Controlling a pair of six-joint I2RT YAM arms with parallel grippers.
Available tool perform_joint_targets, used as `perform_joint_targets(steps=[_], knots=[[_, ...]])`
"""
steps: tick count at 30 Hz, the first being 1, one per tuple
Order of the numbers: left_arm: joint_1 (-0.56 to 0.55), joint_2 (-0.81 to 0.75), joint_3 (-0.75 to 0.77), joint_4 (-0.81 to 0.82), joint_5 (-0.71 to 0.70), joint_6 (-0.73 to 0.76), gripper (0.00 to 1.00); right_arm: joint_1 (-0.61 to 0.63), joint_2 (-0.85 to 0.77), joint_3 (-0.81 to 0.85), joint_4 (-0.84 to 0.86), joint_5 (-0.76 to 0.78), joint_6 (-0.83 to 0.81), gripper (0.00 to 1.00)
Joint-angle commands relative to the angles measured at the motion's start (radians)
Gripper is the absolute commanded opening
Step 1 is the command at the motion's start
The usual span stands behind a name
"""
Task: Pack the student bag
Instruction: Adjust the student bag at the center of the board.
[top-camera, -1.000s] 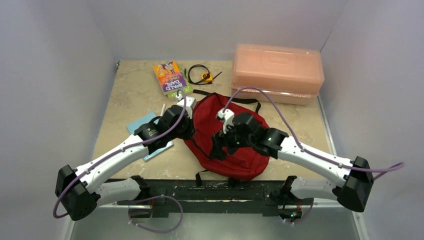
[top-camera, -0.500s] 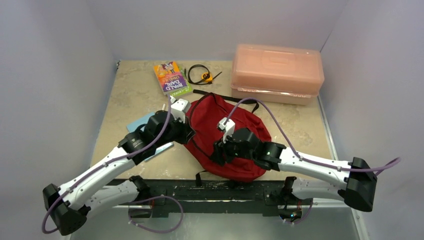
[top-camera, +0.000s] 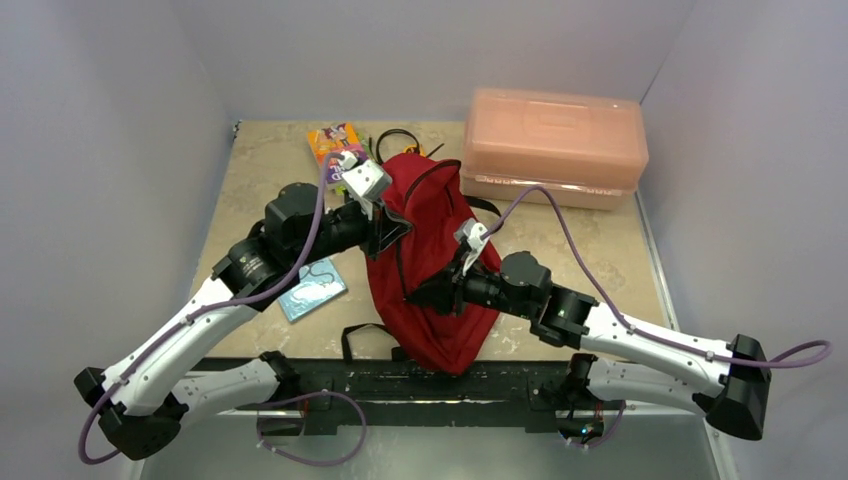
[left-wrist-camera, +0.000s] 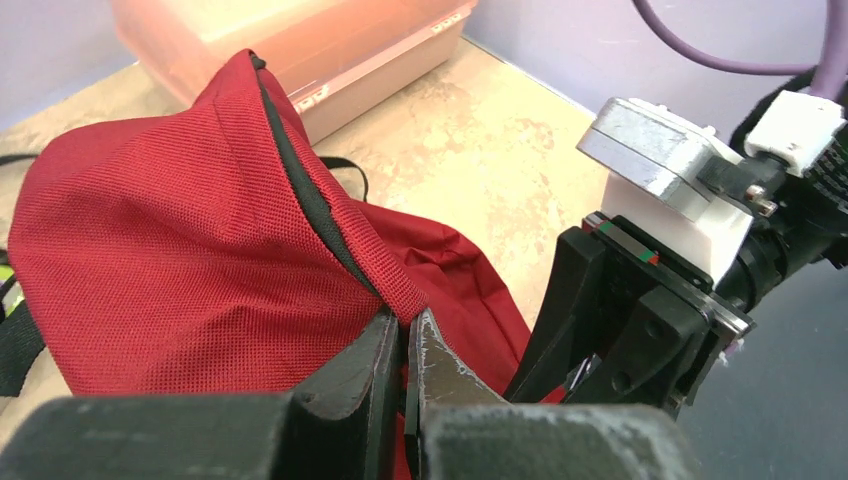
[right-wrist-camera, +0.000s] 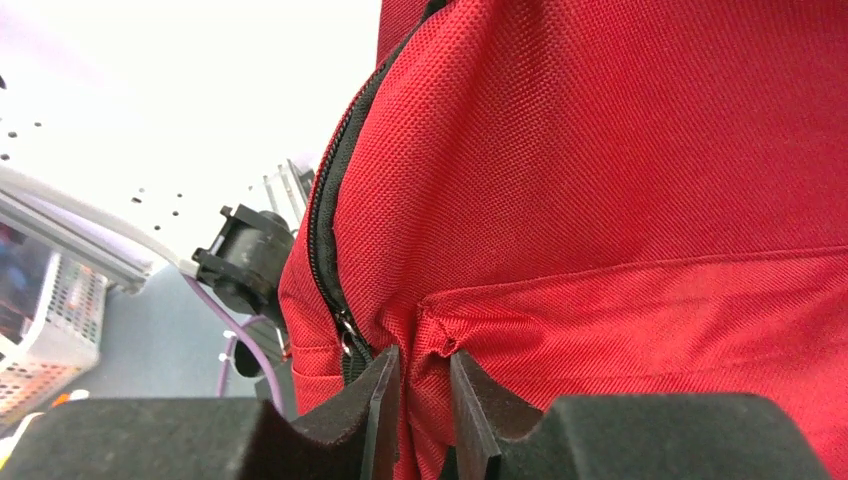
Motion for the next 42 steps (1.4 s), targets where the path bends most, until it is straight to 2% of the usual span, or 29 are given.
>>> perform_joint_targets(steps=[1, 3, 5, 9, 11, 16, 21, 29, 36, 42], knots=[[0.003, 0.005, 0.075, 0.124, 0.134, 0.079, 0.0, 0.005, -0.02, 0.021, 0.014, -0.039, 0.011, 0.23], [0.003, 0.01, 0.075, 0.129, 0.162, 0.089, 0.0, 0.005, -0.035, 0.032, -0.008, -0.056, 0.007, 0.22], [0.004, 0.01, 0.078, 0.118, 0.166, 0.104, 0.0, 0.005, -0.063, 0.064, -0.066, -0.051, 0.006, 0.24], [0.004, 0.011, 0.086, 0.092, 0.125, 0.148, 0.0, 0.005, -0.119, 0.149, -0.244, -0.008, -0.005, 0.43], [0.004, 0.018, 0.096, 0.078, 0.109, 0.165, 0.0, 0.004, -0.134, 0.176, -0.291, -0.02, -0.011, 0.46], [0.004, 0.039, 0.118, 0.062, 0.109, 0.179, 0.0, 0.005, -0.092, 0.191, -0.239, -0.127, 0.033, 0.49], [0.003, 0.041, 0.126, 0.071, 0.101, 0.176, 0.0, 0.005, -0.025, 0.221, -0.24, -0.082, 0.069, 0.43], [0.003, 0.055, 0.139, 0.071, 0.073, 0.172, 0.0, 0.004, -0.012, 0.16, -0.231, -0.103, 0.105, 0.25], [0.004, 0.06, 0.142, 0.08, 0.044, 0.156, 0.0, 0.006, -0.009, 0.12, -0.207, -0.126, 0.122, 0.22], [0.003, 0.067, 0.15, 0.074, 0.042, 0.153, 0.0, 0.005, -0.018, 0.101, -0.194, -0.13, 0.134, 0.23]])
